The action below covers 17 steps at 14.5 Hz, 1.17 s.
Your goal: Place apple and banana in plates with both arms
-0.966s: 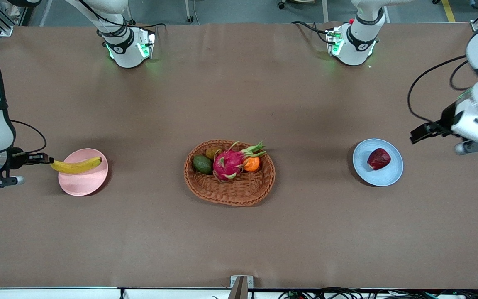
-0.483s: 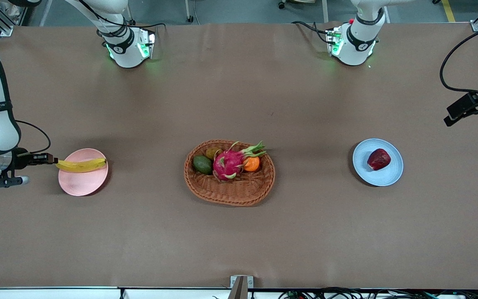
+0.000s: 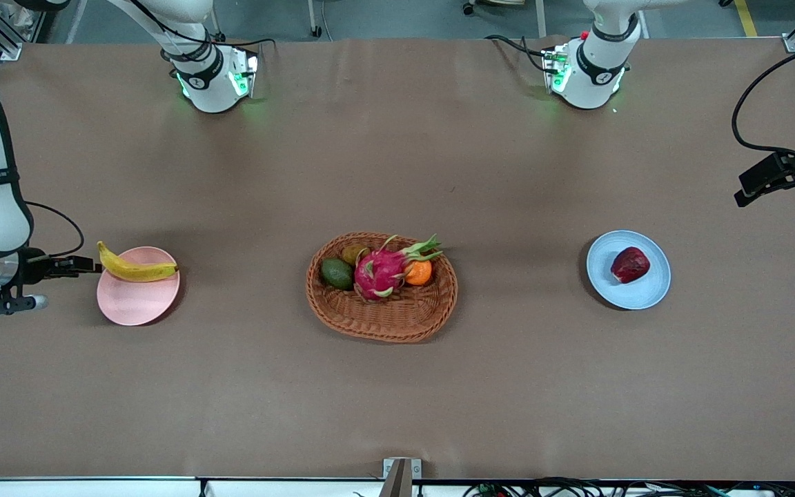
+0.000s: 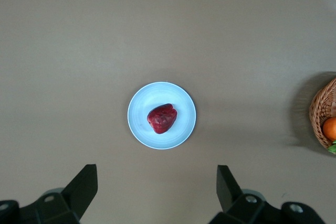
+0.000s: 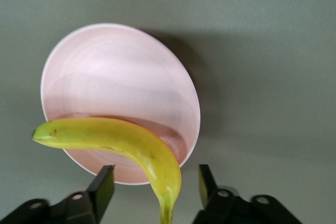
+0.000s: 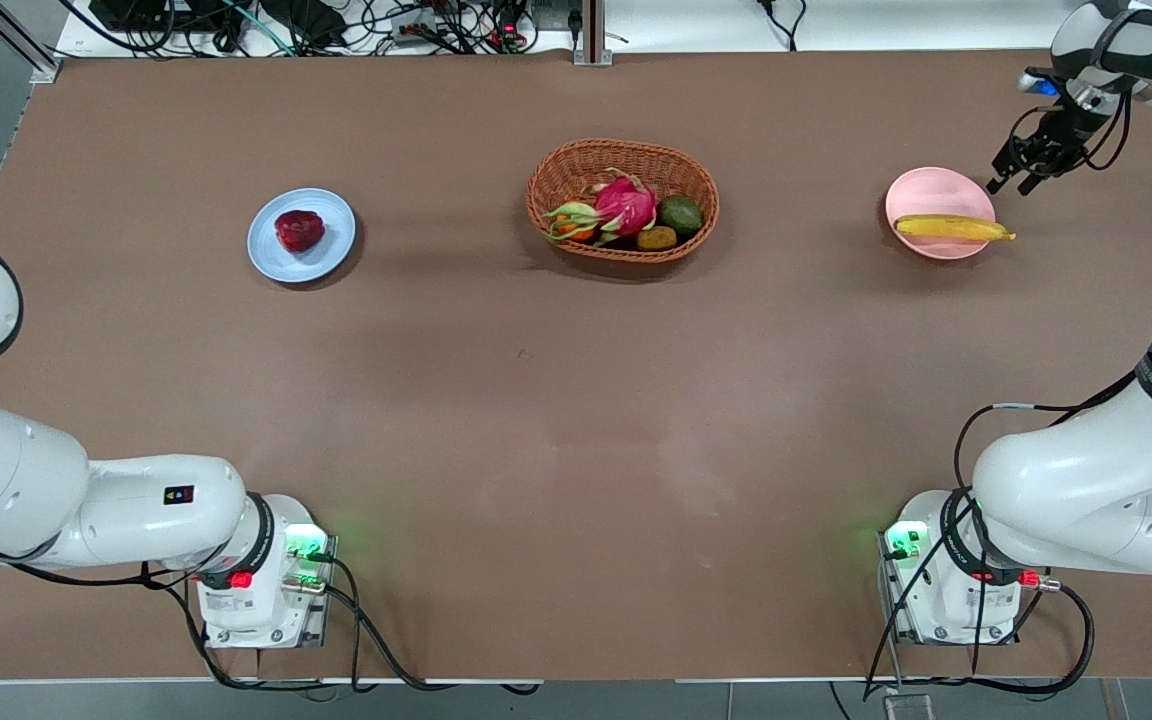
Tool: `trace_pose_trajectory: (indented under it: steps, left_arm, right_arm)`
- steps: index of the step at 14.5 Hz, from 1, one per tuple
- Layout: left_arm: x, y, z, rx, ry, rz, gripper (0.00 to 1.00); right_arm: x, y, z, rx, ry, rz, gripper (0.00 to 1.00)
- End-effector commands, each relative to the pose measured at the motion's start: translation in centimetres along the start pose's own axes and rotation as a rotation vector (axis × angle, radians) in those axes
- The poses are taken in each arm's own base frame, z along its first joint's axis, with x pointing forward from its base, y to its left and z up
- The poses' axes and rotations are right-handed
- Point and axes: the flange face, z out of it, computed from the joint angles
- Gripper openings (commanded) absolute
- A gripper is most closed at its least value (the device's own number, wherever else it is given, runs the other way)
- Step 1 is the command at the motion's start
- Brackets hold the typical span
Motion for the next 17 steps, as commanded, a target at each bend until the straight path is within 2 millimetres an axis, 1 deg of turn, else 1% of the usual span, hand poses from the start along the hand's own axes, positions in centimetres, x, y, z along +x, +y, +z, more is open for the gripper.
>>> trace_pose_trajectory:
  steps: [1,2,4,5,7,9,11,14,16,17]
  left_arm:
    - [0.0,-0.2,-0.8,-0.011,-0.006,0.015,1.00]
    - [0.1,-0.4,-0.8,-0.015,-0.004,0.014,1.00]
    - [0.1,-0.5,-0.8,-0.016,-0.006,0.013,1.00]
    - [0.1,-0.4,-0.8,-0.015,-0.006,0.015,1.00]
    - [0.1,-0.2,-0.9,-0.017,-0.004,0.018,1.00]
    - [0.1,-0.2,-0.8,-0.017,-0.006,0.018,1.00]
    - [0.0,-0.4,-0.9,-0.016,-0.006,0.017,1.00]
    - [0.0,-0.4,-0.9,-0.015,-0.004,0.061,1.00]
    - [-0.2,-0.4,-1.4,-0.016,0.004,0.069,1.00]
    - [-0.3,-0.4,-1.5,-0.016,0.005,0.066,1.00]
  right_arm:
    - [1.0,-2.2,-3.3,-0.015,0.042,-0.023,1.00]
    - [1.5,-2.9,-4.6,-0.023,0.043,-0.037,1.00]
    - [2.5,-5.6,-8.6,-0.034,0.037,-0.037,1.00]
    - [2.8,-7.3,-10.0,-0.049,0.021,-0.004,1.00]
    - [2.7,-11.3,-13.8,-0.123,0.013,0.075,1.00]
    - [2.0,-15.1,-16.0,-0.141,0.010,0.155,1.00]
    - [0.9,-16.6,-17.8,-0.138,-0.002,0.194,1.00]
    - [-0.1,-17.7,-21.3,-0.140,-0.018,0.189,1.00]
    - [-0.4,-17.6,-22.3,-0.145,-0.013,0.190,1.00]
    - [-0.4,-17.0,-22.1,-0.138,-0.018,0.202,1.00]
